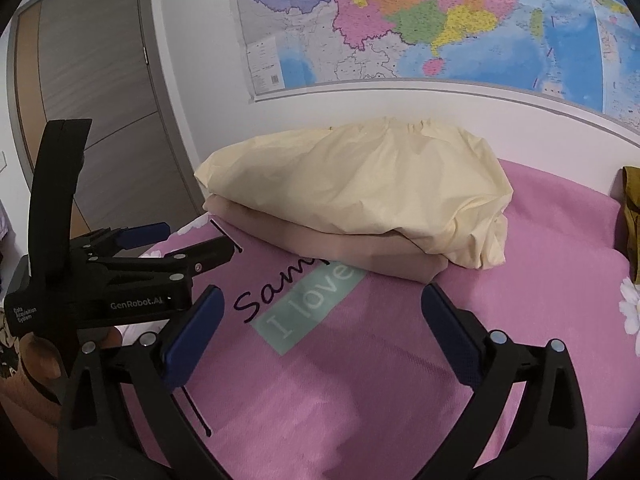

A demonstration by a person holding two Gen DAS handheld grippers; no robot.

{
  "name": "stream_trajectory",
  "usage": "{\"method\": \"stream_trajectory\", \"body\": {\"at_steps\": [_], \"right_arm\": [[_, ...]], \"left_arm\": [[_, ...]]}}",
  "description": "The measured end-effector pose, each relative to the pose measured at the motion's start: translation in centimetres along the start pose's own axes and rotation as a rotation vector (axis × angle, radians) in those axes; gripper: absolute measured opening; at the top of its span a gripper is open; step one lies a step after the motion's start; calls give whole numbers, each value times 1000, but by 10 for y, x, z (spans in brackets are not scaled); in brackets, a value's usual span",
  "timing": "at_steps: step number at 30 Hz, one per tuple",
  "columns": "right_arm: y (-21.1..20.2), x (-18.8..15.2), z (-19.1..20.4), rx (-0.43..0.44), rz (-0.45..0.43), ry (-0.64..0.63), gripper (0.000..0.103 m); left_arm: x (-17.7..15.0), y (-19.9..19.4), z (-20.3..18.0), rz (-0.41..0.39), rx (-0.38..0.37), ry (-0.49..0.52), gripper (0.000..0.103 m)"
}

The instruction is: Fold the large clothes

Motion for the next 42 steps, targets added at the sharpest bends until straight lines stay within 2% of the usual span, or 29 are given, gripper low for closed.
{"method": "stream_trajectory", "body": {"at_steps": [42], "right_arm": [[-22, -17, -1, 8, -28, 33, 97]], "left_arm": [[-17, -19, -15, -25, 32, 25, 96]]}}
Point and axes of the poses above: each gripper's, at about its wrist camera, not at the fingertips, and y roughly the way its jaws point, z to its left, x to its top, the point moved 10 cm from there along y, roughly the way its jaws point, and after that the axes turned 14 degrees about z, right-handed, at the moved point
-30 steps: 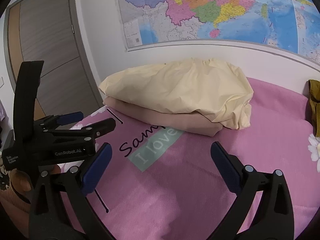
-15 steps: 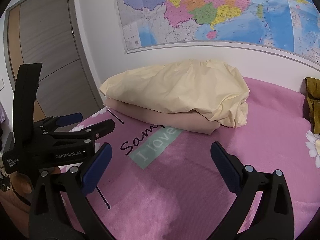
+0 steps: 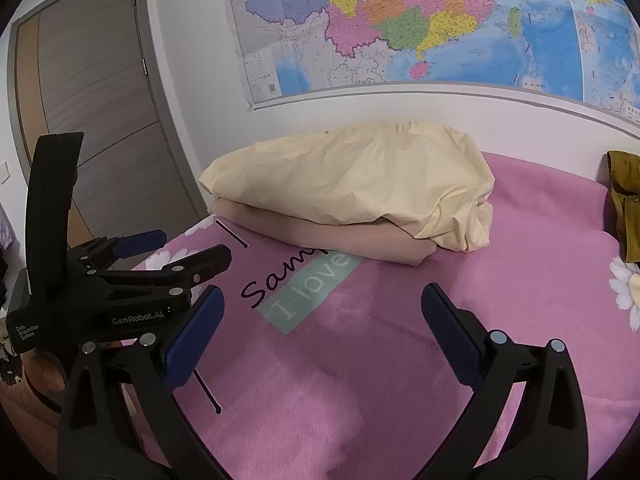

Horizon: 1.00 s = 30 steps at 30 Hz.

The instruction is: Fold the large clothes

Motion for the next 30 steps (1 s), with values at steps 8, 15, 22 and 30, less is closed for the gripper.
{"method": "stream_trajectory", "body": {"at_steps": [8, 15, 22, 30], "right_arm": [[-2, -2, 1, 8, 1, -4, 97], [-2, -2, 0, 8, 0, 0, 97], [-2, -3, 0, 10, 0, 0, 97], [-4, -4, 0, 11, -3, 5, 97]], "left_arm": [[1, 0, 0, -1, -1, -3, 96], [1, 0, 0, -1, -2, -1, 96], [0, 0, -1, 4, -7, 0, 96], [-2, 0, -4, 6, -12, 1, 96]]}}
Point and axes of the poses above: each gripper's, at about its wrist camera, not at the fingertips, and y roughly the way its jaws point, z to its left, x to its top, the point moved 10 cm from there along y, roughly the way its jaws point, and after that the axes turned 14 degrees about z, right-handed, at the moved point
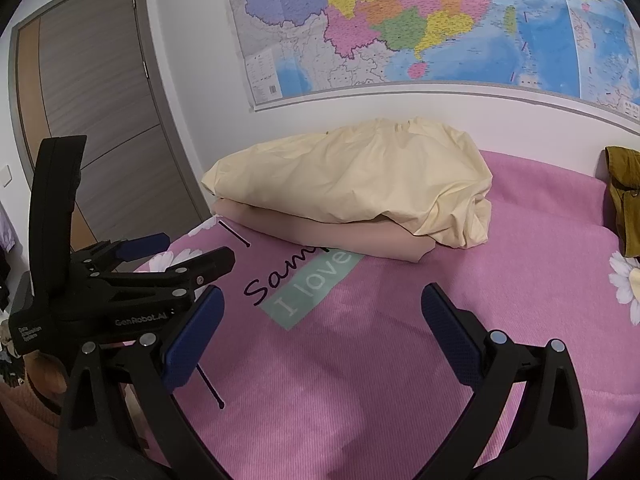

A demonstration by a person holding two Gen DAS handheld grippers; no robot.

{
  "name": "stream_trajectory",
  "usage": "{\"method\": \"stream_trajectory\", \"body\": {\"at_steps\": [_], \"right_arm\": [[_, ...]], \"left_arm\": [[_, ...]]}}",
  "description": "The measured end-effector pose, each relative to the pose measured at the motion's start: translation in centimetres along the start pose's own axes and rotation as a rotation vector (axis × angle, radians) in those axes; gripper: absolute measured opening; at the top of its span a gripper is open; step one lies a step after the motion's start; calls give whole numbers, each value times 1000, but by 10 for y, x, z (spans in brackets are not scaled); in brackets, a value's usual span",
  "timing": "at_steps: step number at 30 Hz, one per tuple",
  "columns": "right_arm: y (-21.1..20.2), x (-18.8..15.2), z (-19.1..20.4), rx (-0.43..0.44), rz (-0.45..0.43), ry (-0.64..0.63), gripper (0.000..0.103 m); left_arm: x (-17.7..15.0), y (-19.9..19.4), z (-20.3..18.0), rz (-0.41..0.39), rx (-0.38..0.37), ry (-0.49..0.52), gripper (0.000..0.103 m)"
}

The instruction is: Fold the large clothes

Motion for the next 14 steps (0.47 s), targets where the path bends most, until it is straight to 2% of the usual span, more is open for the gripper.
{"method": "stream_trajectory", "body": {"at_steps": [5, 7, 14], "right_arm": [[-3, -3, -5, -6, -3, 12, 97], [-5, -7, -11, -12, 0, 27, 97], [-21, -30, -49, -78, -1, 128, 97]], "left_arm": [[0, 1, -7, -17, -10, 15, 96], [-2, 6, -16, 5, -22, 33, 96], [-14, 28, -61, 96, -157, 77, 96]]}}
Point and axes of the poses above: each gripper's, at about its wrist camera, not at the fingertips, and y roughly the way its jaws point, z to its left, x to its top, the point moved 10 cm from there along y, roughly the way its jaws point, and after that the axes turned 14 degrees about z, right-handed, at the moved point
